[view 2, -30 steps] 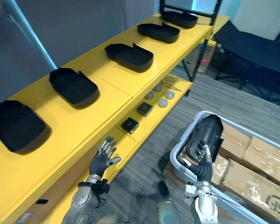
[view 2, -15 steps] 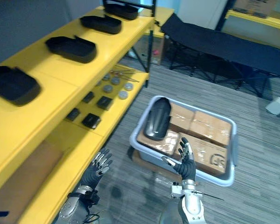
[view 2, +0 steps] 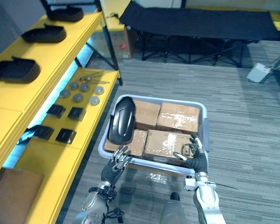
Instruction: Walk over and take plastic housings, then place them on the shelf
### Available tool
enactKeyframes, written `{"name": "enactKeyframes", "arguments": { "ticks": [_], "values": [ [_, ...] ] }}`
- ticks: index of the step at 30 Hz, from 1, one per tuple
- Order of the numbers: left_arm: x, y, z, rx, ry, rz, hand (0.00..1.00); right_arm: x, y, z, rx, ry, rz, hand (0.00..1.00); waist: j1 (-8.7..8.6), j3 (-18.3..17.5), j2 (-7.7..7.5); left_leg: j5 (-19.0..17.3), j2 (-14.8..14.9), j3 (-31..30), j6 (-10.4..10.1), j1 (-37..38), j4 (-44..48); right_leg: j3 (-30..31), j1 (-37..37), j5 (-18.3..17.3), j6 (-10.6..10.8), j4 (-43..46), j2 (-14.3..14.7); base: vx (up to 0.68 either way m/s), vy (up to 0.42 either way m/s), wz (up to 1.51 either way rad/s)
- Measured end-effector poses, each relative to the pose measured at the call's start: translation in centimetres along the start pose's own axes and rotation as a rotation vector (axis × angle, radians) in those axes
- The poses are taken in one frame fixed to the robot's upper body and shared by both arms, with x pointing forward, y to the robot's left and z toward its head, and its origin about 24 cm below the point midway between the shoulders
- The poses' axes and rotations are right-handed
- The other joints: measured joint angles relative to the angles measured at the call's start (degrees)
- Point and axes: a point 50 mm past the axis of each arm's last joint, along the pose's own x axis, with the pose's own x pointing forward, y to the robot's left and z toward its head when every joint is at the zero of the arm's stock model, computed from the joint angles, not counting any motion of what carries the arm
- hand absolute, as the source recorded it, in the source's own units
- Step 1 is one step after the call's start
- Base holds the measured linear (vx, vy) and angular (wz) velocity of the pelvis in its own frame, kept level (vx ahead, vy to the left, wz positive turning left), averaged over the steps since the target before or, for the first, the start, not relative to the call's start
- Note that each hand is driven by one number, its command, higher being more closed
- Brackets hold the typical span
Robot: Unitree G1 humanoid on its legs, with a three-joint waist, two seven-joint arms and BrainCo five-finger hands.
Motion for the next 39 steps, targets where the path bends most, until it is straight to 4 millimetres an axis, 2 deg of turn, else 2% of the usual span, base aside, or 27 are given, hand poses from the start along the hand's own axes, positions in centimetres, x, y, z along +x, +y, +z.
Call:
{"name": "enactKeyframes", "arguments": {
  "ticks": [2, 4, 6, 7, 10, 11, 12, 15, 18, 21, 25, 27, 28, 32, 36, 37, 39],
  "values": [
    [-0.3, 0.1, -0.4, 0.014, 0.032, -0.002, 0.00, 1.8, 0.8, -0.3, -0.011, 0.033, 0.027, 0.00, 1.28, 0.3, 0.13, 0.0, -0.6, -0.1, 0.1, -0.2, 1.2, -0.3, 1.9, 1.7, 0.4, -2.9, -0.4, -0.01, 0.103, 0.02],
    [-0.3, 0.2, -0.2, 0.020, 0.043, 0.000, 0.00, 3.6, 1.4, 0.5, -0.023, 0.021, 0.046, 0.00, 2.43, 1.4, 0.48, -0.2, -0.8, -0.9, 0.4, -0.6, 1.4, -1.7, 3.4, 3.3, 0.4, -5.5, -0.4, -0.03, 0.058, 0.21],
    [0.8, 0.1, 1.0, 0.045, 0.004, 0.005, 0.00, 6.8, 1.8, 2.7, -0.041, -0.019, 0.034, 0.00, 2.71, 4.2, 0.62, -0.5, -1.0, -3.8, 0.8, -4.5, 3.1, -4.8, 3.2, 4.7, 0.1, -7.2, -0.2, -0.12, 0.011, 0.58],
    [1.4, -0.2, 1.7, 0.055, -0.020, -0.005, 0.00, 8.5, 1.8, 4.0, -0.050, -0.030, 0.005, 0.00, 3.82, 6.2, 0.62, -0.6, -1.0, -5.1, 0.9, -6.0, 3.5, -5.5, 2.7, 5.4, 0.0, -7.7, 0.0, -0.14, -0.002, 0.42],
    [2.1, -0.6, 2.3, 0.072, -0.043, 0.000, 0.00, 11.3, 0.9, 6.2, -0.059, -0.032, -0.096, 0.00, 6.81, 9.6, 1.02, -0.5, -1.2, -7.1, 0.9, -9.2, 5.3, -6.7, 1.4, 6.1, 0.0, -7.3, -0.1, -0.14, 0.009, 0.31],
    [2.0, -0.5, 2.3, 0.101, -0.041, 0.014, 0.00, 12.0, 0.5, 6.7, -0.069, -0.028, -0.129, 0.00, 7.68, 9.7, 1.30, -0.5, -1.4, -7.9, 0.9, -10.4, 5.9, -7.3, 0.8, 6.2, 0.1, -7.1, -0.3, -0.09, 0.019, 0.27],
    [2.0, -0.4, 2.2, 0.120, -0.036, 0.019, 0.00, 12.4, 0.3, 7.0, -0.074, -0.027, -0.149, 0.00, 7.85, 9.9, 1.55, -0.5, -1.7, -8.6, 1.0, -11.2, 6.3, -8.1, 0.7, 6.2, 0.1, -6.9, -0.5, -0.06, 0.031, 0.43],
    [1.9, 0.3, 1.2, 0.161, -0.003, 0.057, 0.00, 14.1, -1.4, 9.7, -0.070, -0.058, -0.282, 0.00, 10.65, 10.9, 3.10, -0.1, -2.9, -10.3, 1.6, -13.2, 7.4, -9.6, 0.1, 6.1, 0.1, -5.9, -1.7, -0.03, 0.031, 0.32],
    [1.4, 1.6, -0.5, 0.156, 0.052, 0.118, 0.00, 15.0, -2.3, 12.2, -0.062, -0.106, -0.356, 0.00, 11.89, 11.4, 4.24, -0.1, -4.0, -11.4, 1.9, -15.2, 9.3, -11.1, -0.8, 5.7, 0.7, -4.3, -3.0, -0.05, 0.053, 0.23],
    [0.9, 3.1, -2.0, 0.154, 0.110, 0.194, 0.00, 15.3, -3.7, 13.3, -0.067, -0.113, -0.395, 0.00, 13.14, 12.5, 5.49, -0.4, -4.6, -12.7, 2.3, -16.3, 11.1, -12.3, -0.7, 5.1, 0.9, -2.6, -3.8, -0.05, 0.039, 0.22],
    [0.4, 4.7, -1.7, 0.110, 0.058, 0.266, 0.00, 15.5, -5.1, 13.2, -0.099, -0.054, -0.458, 0.00, 14.39, 12.8, 6.32, -1.0, -4.9, -13.3, 3.1, -17.8, 13.1, -12.8, -1.8, 4.1, 1.2, -0.4, -4.5, -0.07, 0.039, 0.12],
    [-0.3, 5.9, -1.9, 0.090, 0.050, 0.306, 0.00, 15.1, -7.5, 13.4, -0.133, -0.017, -0.572, 0.00, 15.07, 13.2, 7.54, -1.3, -5.2, -14.4, 3.3, -19.2, 14.5, -13.9, -2.4, 3.5, 1.2, 1.0, -5.2, -0.08, 0.038, 0.20],
    [-0.6, 6.4, -2.1, 0.077, 0.055, 0.330, 0.00, 15.1, -8.0, 13.6, -0.139, -0.014, -0.595, 0.00, 15.57, 13.4, 7.93, -1.3, -5.2, -14.5, 3.3, -19.5, 14.7, -14.0, -2.7, 3.4, 1.1, 1.5, -5.3, -0.07, 0.035, 0.14],
    [-3.2, 9.4, -3.9, 0.025, 0.146, 0.451, 0.00, 14.6, -9.9, 14.0, -0.172, 0.036, -0.738, 0.00, 17.14, 13.8, 9.11, -1.3, -5.7, -15.5, 3.5, -21.0, 15.2, -14.5, -4.2, 2.6, 1.4, 3.3, -6.1, -0.06, 0.028, 0.09],
    [-5.5, 10.0, -5.8, 0.008, 0.232, 0.474, 0.00, 14.3, -10.4, 14.1, -0.176, 0.082, -0.839, 0.00, 18.16, 13.8, 9.18, -1.2, -5.9, -15.7, 3.5, -21.2, 15.2, -15.0, -4.5, 2.3, 1.4, 3.4, -6.5, -0.01, 0.019, 0.06],
    [-5.7, 9.9, -6.0, 0.011, 0.242, 0.470, 0.00, 14.2, -10.6, 14.1, -0.182, 0.096, -0.860, 1.00, 18.28, 13.8, 9.19, -1.1, -6.1, -15.7, 3.6, -21.2, 15.2, -15.4, -4.5, 2.2, 1.4, 3.5, -6.9, 0.00, 0.034, 0.12],
    [-5.8, 9.9, -6.2, 0.013, 0.252, 0.470, 0.00, 14.3, -10.6, 14.4, -0.185, 0.104, -0.871, 1.00, 18.30, 13.9, 9.35, -1.1, -6.3, -15.7, 3.6, -21.3, 15.2, -15.5, -4.5, 2.2, 1.4, 3.6, -7.0, 0.00, 0.014, 0.03]
  ]
}}
